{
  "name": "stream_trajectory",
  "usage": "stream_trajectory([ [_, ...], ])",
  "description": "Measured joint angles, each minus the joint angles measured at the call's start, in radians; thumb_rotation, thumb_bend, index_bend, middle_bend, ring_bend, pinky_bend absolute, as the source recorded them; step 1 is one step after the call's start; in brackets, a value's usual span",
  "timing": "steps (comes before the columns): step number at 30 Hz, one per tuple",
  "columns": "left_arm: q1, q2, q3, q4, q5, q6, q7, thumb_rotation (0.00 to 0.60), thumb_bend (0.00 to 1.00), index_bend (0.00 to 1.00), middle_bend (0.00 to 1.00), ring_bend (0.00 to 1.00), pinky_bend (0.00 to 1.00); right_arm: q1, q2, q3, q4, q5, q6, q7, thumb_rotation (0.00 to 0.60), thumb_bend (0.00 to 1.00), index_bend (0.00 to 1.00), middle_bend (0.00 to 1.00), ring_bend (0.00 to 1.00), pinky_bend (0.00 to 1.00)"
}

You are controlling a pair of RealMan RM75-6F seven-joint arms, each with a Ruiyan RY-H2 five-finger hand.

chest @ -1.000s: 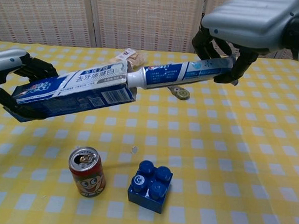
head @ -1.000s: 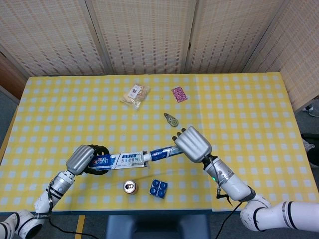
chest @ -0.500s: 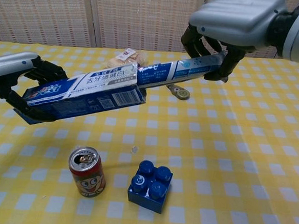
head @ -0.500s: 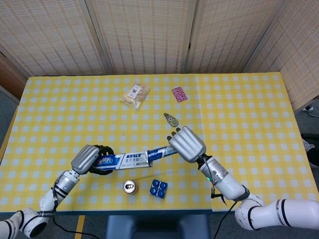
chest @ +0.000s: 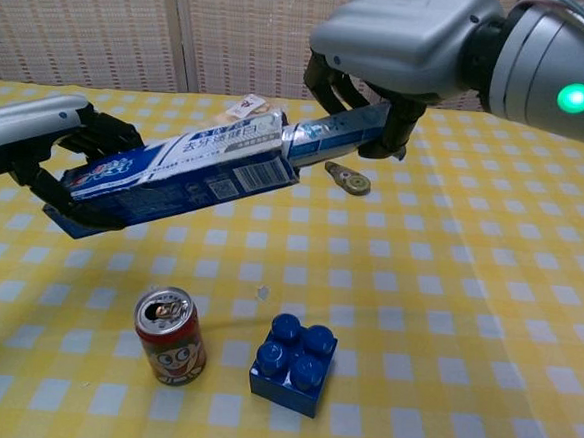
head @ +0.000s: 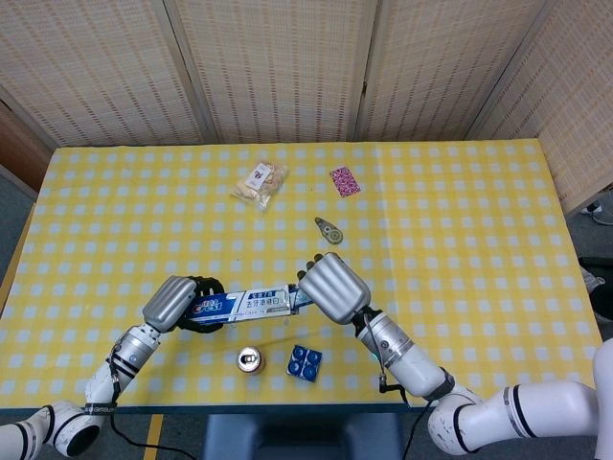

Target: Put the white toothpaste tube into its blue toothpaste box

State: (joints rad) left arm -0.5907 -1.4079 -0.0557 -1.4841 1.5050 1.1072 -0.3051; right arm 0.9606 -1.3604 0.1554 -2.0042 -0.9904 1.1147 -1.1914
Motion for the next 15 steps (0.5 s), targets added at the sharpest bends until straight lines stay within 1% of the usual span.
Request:
stream_trajectory([
  [3,0.0,0.002,-0.003,-0.01,-0.009,-0.005,0.019,0.6,0.22,0.73,0.77,0.61,0.75,0.015,-0.021,0.0,-0.008,0.016,0.022,-0.019,0.6,0.31,0.73,0.66,0.59,0.83],
  [6,0.001,0.002,-0.008,-0.022,-0.021,-0.009,0.022,0.6,0.22,0.73,0.77,0.61,0.75,0.02,-0.04,0.002,-0.007,0.013,0.036,-0.012,0.6,0.31,0.73,0.66,0.58,0.83],
  [11,0.003,0.002,-0.014,-0.029,-0.023,-0.005,0.019,0.6,0.22,0.73,0.77,0.61,0.75,0.015,-0.073,0.01,0.002,-0.017,0.054,0.06,0.6,0.31,0.72,0.63,0.54,0.83],
  [15,0.005,0.003,-0.018,-0.033,-0.023,0.0,0.004,0.6,0.22,0.73,0.77,0.61,0.75,0.007,-0.102,0.01,0.023,-0.067,0.074,0.113,0.6,0.31,0.71,0.61,0.53,0.83],
])
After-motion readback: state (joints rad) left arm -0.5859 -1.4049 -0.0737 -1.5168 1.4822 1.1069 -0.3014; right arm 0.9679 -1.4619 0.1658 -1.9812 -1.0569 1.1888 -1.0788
